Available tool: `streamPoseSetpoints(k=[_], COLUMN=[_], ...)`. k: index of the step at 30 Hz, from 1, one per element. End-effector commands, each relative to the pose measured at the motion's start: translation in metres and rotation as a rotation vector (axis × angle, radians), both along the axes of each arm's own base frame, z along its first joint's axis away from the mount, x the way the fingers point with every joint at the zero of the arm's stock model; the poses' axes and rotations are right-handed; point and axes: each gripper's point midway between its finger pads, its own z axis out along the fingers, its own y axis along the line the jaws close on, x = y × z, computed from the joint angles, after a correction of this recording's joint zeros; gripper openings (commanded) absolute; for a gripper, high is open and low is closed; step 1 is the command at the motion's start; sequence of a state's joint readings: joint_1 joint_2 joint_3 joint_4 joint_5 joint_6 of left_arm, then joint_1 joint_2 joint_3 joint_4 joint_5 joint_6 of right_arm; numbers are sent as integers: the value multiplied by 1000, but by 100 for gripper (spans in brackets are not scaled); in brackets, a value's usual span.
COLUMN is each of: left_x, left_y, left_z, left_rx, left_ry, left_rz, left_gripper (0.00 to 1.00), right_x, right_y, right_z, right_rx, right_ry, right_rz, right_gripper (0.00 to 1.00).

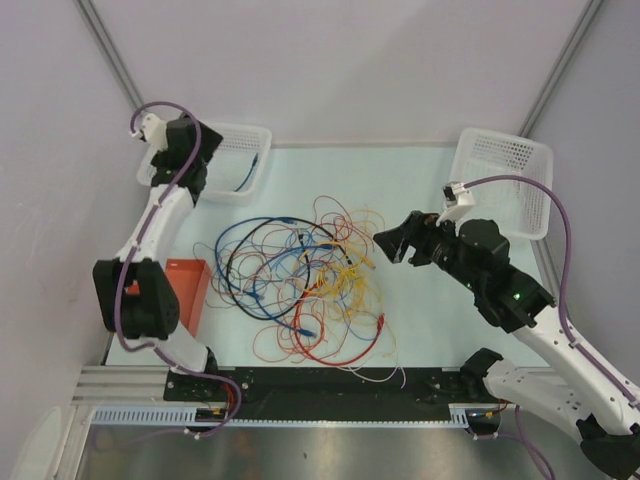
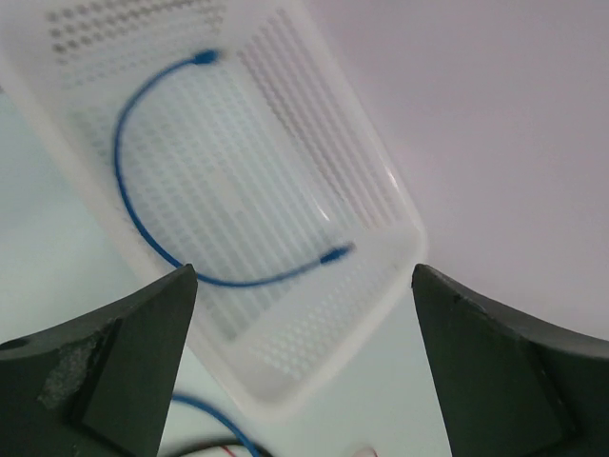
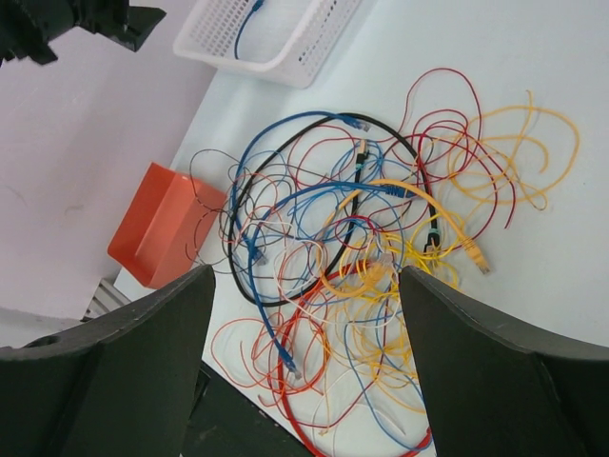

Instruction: Untangle the cables

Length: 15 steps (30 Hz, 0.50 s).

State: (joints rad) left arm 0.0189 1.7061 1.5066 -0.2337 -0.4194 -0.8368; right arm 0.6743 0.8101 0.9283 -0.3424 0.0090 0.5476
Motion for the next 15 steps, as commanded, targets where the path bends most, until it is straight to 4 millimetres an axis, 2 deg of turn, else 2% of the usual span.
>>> streamPoseSetpoints(k=[1,2,3,4,6,7,11,15], left_x=[-46,-56,-67,-83,-101,-115,-147,-168], left_y=[-82,-95,-106,-133,-157,-179,-215,-229], left_z=[55,50,36,35,16,6,-42,-93], left_rx=[-17,-14,20,38,90,106,165,224], left_ry=[-177,-165,-123,-100,-32,8,139,323], left_rz=[-220,-258,-298,-378,-475,-554,-729,-838], left_gripper=[100,100,100,99,100,100,100,99], right_x=[-7,-10,-12,-16,-22,-24,-33,-38], right_y=[-6,-7,-7,-8,-11,-12,-19,-24], right_z=[-4,-7,-8,-11,-15,-18,-24,-36], right_rx=[-24,-31,-33,-41,-41,-44,-33,-36], right_ry=[-4,3,7,16,24,32,46,71], right_rz=[-11,-9,-7,-2,-4,-6,-19,-33], right_gripper=[83,84,84,84,84,83,82,82])
